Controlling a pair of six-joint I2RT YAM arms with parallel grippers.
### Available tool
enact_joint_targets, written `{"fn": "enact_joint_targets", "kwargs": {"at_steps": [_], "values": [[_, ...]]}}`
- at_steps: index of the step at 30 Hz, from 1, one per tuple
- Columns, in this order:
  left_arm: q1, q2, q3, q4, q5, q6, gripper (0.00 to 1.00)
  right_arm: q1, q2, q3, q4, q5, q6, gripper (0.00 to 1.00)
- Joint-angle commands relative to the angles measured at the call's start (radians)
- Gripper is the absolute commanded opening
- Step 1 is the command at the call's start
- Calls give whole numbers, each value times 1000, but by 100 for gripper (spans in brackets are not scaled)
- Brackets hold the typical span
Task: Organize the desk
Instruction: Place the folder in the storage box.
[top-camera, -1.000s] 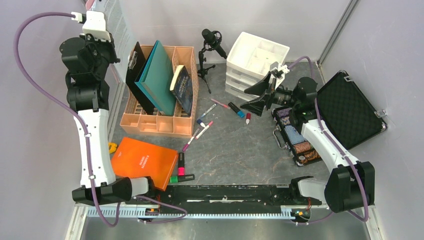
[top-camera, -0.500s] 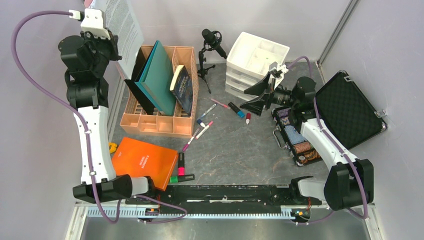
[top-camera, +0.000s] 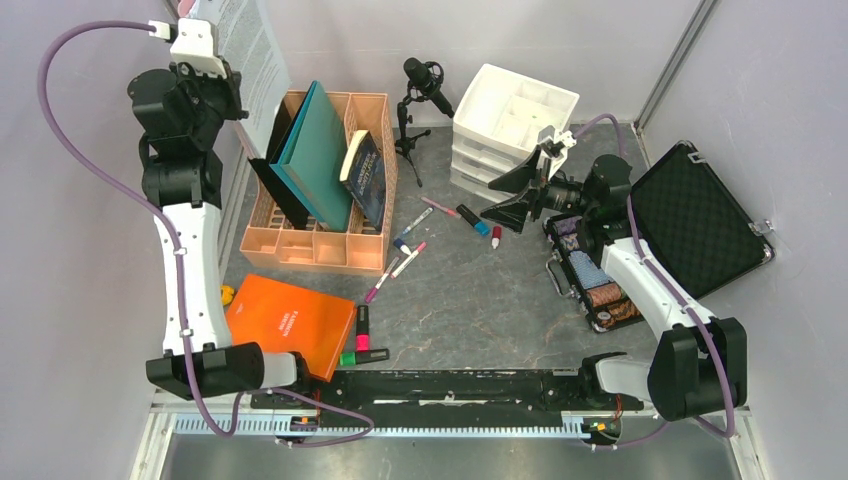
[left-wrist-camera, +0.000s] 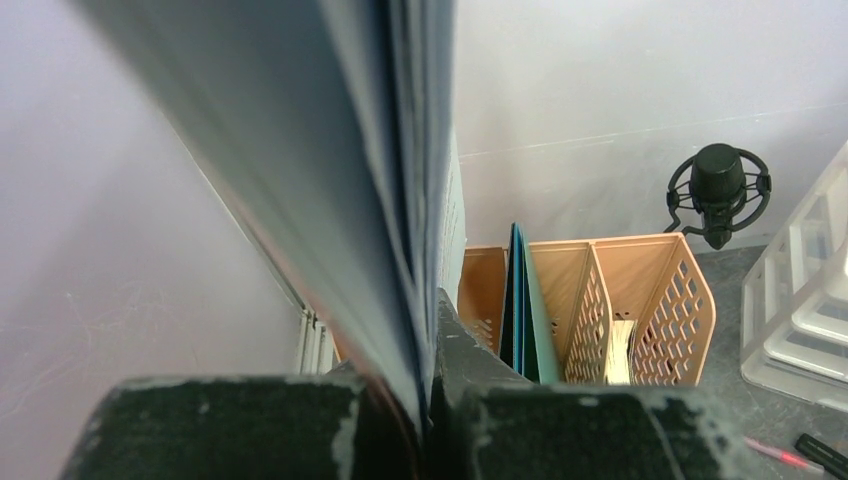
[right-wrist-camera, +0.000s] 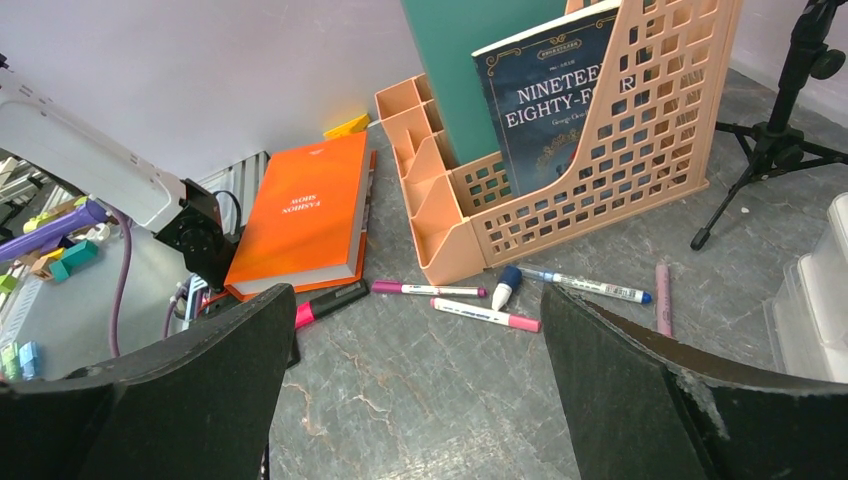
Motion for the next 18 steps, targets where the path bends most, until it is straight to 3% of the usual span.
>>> {"fn": "enact_joint_targets", "kwargs": {"at_steps": [1, 18], "values": [[6, 1, -12, 126, 19, -41, 2, -6, 2, -3, 37, -7, -9, 98], [7, -54, -277, 260, 30, -18, 2, -11, 8, -13, 43, -16, -7, 98]]}}
